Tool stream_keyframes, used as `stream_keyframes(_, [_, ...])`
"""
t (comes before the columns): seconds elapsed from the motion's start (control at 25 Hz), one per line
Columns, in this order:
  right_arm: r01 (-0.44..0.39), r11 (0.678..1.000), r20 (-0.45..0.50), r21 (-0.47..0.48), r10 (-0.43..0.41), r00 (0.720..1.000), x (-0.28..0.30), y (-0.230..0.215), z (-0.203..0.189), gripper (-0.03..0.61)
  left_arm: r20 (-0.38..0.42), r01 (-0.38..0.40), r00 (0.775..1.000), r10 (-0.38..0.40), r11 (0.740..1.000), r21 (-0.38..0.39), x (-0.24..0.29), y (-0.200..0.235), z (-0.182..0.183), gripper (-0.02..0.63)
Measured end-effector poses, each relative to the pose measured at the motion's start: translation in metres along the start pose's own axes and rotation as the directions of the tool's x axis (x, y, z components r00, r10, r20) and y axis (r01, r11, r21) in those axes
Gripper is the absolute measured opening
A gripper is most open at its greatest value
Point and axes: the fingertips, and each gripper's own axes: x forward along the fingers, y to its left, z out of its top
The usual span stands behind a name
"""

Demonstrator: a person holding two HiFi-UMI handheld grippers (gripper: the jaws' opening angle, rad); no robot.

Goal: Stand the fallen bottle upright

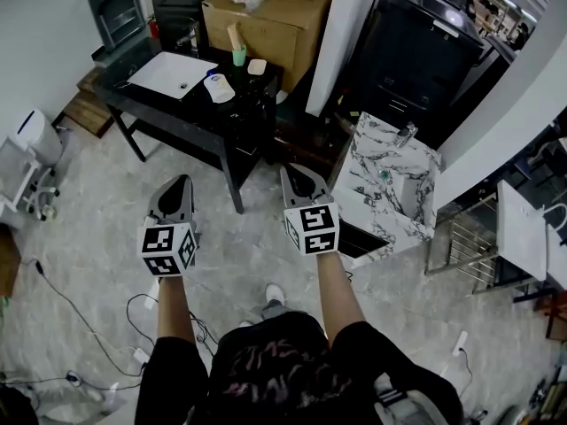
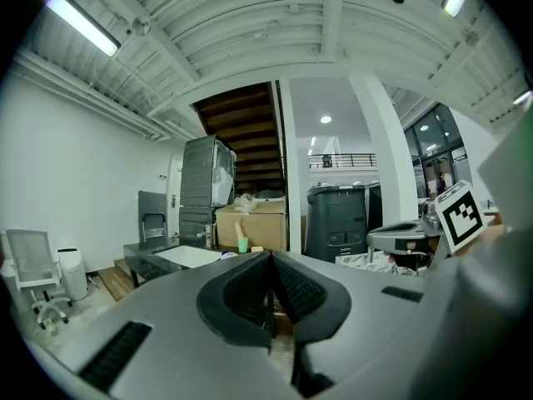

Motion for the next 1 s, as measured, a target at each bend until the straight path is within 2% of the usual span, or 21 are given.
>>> stream_keyframes(0.4, [-0.083,0.996,0.033,0.026,0.082,0.996,0.07,-0.04,0.011,0.014,-0.008,-0.057,0.998,0.057,0.998,0.027,0.062,0.008,0.016,0.017])
stream_keyframes(0.68, [-0.134,0.991,0.025,0.012,0.134,0.991,0.11,-0.042,0.007,0.014,-0.032,-0.114,0.993,0.115,0.993,0.017,0.082,0.028,0.01,0.017])
stream_keyframes(1.0, [-0.135,0.991,-0.001,0.005,0.135,0.991,0.159,-0.043,-0.003,0.014,-0.045,-0.105,0.994,0.105,0.995,0.003,0.123,0.058,-0.003,0.017])
